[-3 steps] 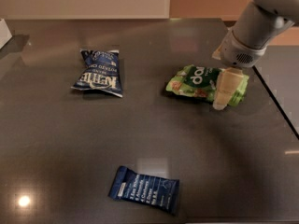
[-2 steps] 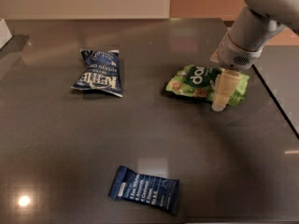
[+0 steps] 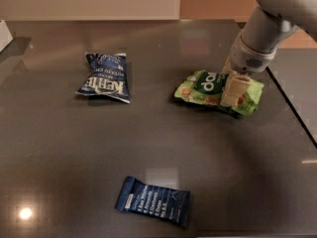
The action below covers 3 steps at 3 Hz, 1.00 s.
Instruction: Move green rice chip bag near rxbar blueberry
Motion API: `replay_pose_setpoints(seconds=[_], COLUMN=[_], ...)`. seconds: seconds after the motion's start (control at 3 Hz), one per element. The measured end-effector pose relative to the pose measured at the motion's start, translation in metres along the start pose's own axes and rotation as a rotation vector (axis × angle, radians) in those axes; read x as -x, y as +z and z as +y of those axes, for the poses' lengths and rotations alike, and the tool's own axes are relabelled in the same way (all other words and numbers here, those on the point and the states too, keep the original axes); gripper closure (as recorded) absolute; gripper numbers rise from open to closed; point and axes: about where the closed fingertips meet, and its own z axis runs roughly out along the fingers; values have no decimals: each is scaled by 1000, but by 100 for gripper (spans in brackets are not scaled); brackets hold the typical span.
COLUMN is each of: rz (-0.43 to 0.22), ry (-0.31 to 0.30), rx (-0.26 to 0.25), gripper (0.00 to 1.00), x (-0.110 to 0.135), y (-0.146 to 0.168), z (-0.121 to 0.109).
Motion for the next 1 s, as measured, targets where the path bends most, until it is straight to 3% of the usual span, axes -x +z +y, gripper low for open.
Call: replay_pose_setpoints(seconds=[0.33, 0.67, 1.0], rz=[-15, -43, -79], ry=[-18, -72, -164], rx=[4, 20, 53], gripper=[64, 88, 100], x=[6, 18, 38], y=[-7, -21, -40], z=[3, 17, 45])
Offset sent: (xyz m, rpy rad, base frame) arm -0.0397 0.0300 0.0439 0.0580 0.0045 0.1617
